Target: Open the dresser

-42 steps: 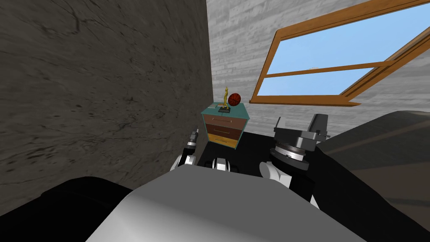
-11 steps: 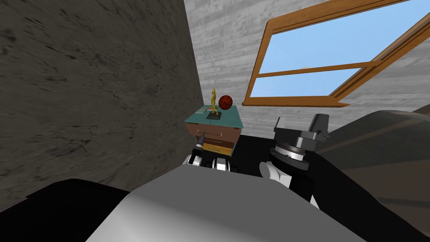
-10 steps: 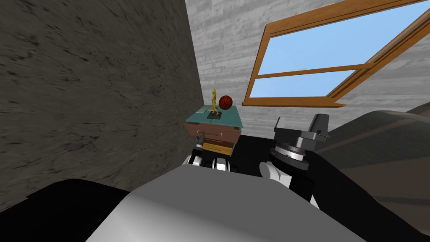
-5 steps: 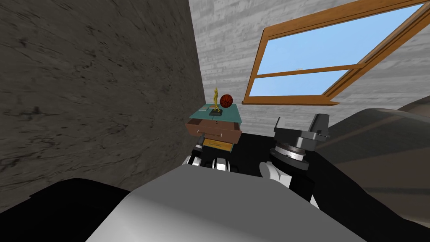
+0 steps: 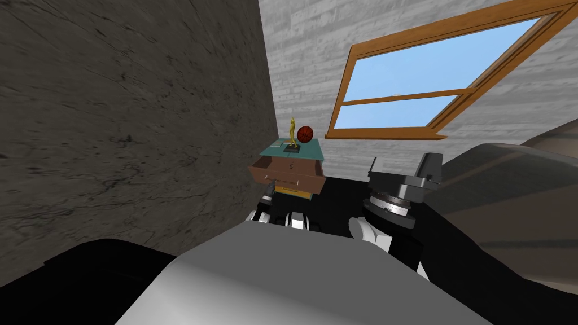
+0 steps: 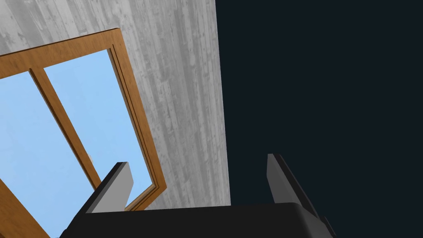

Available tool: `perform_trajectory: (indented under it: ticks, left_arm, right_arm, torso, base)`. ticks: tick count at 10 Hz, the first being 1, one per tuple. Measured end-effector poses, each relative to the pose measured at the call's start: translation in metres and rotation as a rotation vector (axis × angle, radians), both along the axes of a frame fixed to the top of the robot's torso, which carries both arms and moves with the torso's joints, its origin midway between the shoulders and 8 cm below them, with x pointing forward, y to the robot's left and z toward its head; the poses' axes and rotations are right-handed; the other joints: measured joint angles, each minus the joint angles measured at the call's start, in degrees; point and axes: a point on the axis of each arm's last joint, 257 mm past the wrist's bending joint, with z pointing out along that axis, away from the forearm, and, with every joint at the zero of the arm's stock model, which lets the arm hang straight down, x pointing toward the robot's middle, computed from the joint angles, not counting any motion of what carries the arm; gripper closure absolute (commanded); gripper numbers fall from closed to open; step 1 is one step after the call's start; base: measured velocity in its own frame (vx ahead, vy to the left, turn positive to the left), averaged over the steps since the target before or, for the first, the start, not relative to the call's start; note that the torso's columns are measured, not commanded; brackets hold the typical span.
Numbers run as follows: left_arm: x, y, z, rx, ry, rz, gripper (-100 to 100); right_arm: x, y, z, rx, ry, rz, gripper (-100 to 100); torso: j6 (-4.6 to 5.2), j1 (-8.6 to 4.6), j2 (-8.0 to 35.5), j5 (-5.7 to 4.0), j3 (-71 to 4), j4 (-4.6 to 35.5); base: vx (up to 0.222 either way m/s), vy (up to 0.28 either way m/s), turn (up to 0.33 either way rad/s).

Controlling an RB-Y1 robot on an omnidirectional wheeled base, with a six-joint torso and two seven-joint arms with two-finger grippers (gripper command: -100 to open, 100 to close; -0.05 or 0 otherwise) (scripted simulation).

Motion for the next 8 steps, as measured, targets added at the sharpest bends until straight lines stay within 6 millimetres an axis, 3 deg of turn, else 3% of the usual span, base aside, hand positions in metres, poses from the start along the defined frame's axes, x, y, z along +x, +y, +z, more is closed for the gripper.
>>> perform_trajectory:
  ticks: [8]
  left_arm:
    - [0.017, 0.003, 0.043, 0.003, 0.006, 0.003, -100]
  right_arm:
    - [0.000, 0.000, 0.000, 0.000, 0.000, 0.000, 0]
  torso:
    - [0.08, -0.19, 0.16, -0.10, 0.05, 0.21]
  base:
    - [-0.011, -0.006, -0.005]
